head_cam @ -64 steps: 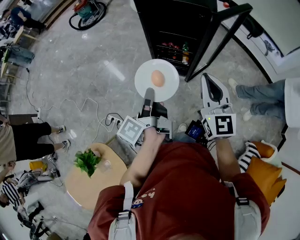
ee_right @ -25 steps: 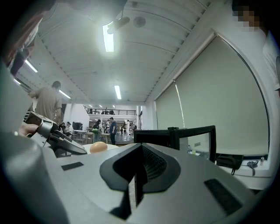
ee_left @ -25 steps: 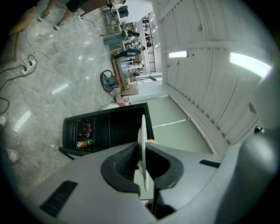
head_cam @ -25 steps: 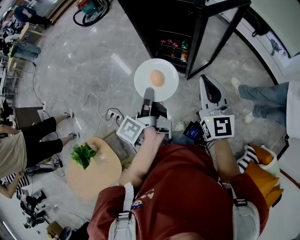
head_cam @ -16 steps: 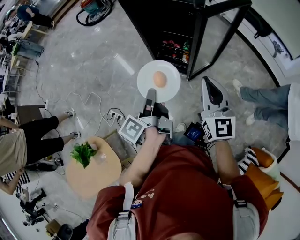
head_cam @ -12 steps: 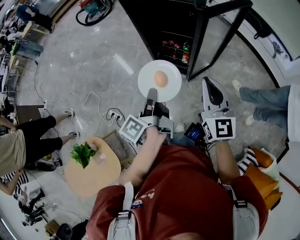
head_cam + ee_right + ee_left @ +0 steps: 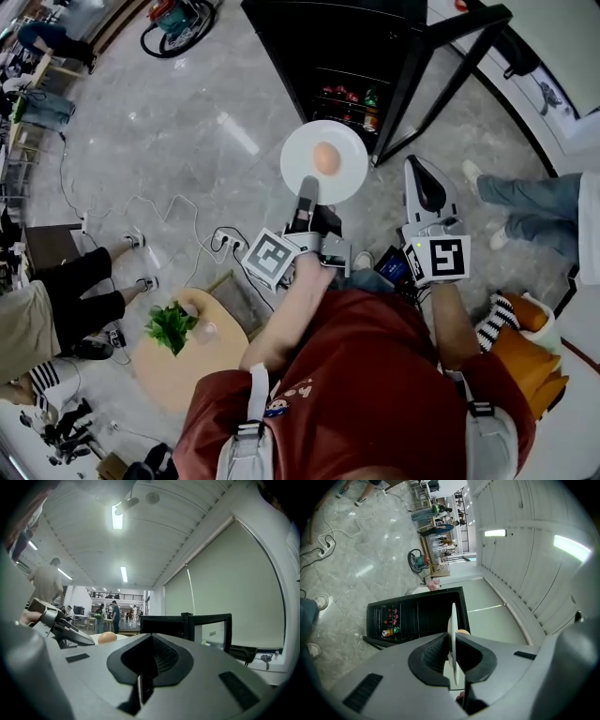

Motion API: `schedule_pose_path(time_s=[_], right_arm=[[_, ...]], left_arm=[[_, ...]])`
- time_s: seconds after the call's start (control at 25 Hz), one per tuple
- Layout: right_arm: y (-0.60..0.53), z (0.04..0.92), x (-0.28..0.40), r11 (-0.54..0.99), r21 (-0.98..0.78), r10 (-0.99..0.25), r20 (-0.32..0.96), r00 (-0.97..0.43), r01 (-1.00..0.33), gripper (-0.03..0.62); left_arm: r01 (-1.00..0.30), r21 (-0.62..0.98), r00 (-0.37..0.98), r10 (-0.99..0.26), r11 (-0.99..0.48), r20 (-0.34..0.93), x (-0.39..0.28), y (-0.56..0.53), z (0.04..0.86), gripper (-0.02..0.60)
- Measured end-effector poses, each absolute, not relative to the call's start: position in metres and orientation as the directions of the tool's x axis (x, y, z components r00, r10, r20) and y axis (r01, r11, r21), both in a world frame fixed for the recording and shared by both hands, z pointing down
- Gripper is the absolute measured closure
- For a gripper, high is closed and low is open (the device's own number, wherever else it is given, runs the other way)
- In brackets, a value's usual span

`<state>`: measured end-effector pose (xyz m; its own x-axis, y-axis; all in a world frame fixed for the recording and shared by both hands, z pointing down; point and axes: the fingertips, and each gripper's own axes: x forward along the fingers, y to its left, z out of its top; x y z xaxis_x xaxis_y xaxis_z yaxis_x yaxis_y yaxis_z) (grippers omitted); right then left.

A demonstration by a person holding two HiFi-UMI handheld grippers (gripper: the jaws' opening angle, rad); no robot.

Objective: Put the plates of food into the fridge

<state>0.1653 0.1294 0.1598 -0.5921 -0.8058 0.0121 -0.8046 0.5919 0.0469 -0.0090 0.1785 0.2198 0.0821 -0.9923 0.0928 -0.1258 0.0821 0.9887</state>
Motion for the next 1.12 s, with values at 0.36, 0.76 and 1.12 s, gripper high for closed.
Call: schedule_pose_path(time_s=[0.36, 0.76, 1.12], right_arm=[[0.105, 0.161, 0.111, 0.562, 0.07, -0.827, 0.032, -0.561, -0.824, 0.583], [0.081, 0.159, 0.051, 0.495, 0.102, -0.869, 0.05, -0.492, -0.863, 0.583], [0.064, 0.156, 0.01, 0.408, 0.114, -0.913, 0.057, -0.404, -0.906, 0.583]], left_arm=[[-0.108, 0.992, 0.143, -0.986, 0.069, 0.084, -0.054, 0.143, 0.225, 0.56], [-0.086, 0.995, 0.238, -0.968, 0.059, 0.077, -0.104, 0.106, 0.23, 0.56], [-0.087, 0.994, 0.334, -0.938, 0.064, 0.09, -0.142, 0.078, 0.235, 0.56]])
